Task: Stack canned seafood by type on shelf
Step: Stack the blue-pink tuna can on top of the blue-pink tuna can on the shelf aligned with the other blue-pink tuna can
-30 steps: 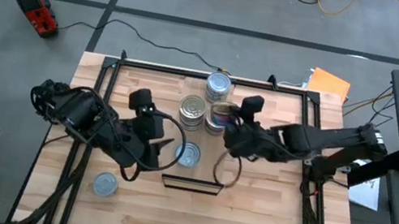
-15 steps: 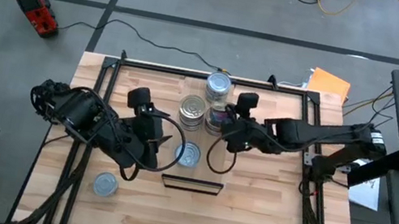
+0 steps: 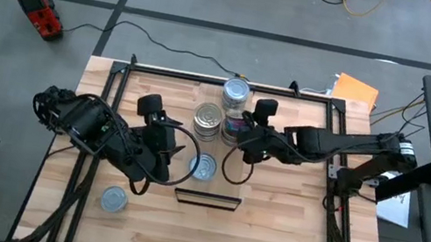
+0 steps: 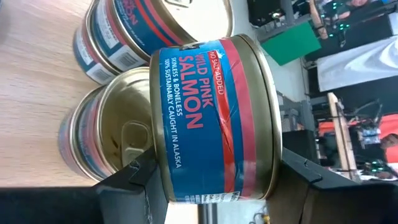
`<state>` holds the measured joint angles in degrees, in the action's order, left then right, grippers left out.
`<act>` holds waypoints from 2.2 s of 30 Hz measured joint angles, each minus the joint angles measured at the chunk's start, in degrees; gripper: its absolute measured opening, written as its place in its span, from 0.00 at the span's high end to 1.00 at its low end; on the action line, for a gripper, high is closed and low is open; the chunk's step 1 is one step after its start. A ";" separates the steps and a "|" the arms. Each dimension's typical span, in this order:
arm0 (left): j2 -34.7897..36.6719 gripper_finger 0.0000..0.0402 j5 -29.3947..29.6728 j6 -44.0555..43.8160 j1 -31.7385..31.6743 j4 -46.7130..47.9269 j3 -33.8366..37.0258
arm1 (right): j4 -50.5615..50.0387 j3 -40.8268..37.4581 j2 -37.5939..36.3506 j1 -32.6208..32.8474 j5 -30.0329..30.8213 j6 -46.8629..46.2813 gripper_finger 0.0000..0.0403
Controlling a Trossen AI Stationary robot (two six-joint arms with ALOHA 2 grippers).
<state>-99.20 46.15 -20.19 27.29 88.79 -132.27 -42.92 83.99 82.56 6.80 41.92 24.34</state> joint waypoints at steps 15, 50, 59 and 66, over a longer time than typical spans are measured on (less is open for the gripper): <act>0.00 0.42 0.02 0.18 0.00 0.44 0.02 | 0.11 -0.08 0.02 -0.06 -3.34 -3.90 0.45; 0.00 0.42 1.33 -0.32 -0.02 0.81 0.02 | -0.28 -0.16 0.02 -0.23 -8.99 -17.64 0.22; 0.00 0.42 1.36 -0.32 -0.02 0.84 0.02 | -0.27 -0.16 0.02 -0.32 -9.03 -21.35 0.14; 0.00 0.42 1.36 -0.32 -0.02 0.84 0.02 | -0.26 -0.16 0.01 -0.84 -9.18 -22.40 0.11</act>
<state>-99.20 47.51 -20.51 27.27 89.62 -132.25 -43.18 83.83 82.57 5.96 32.74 1.94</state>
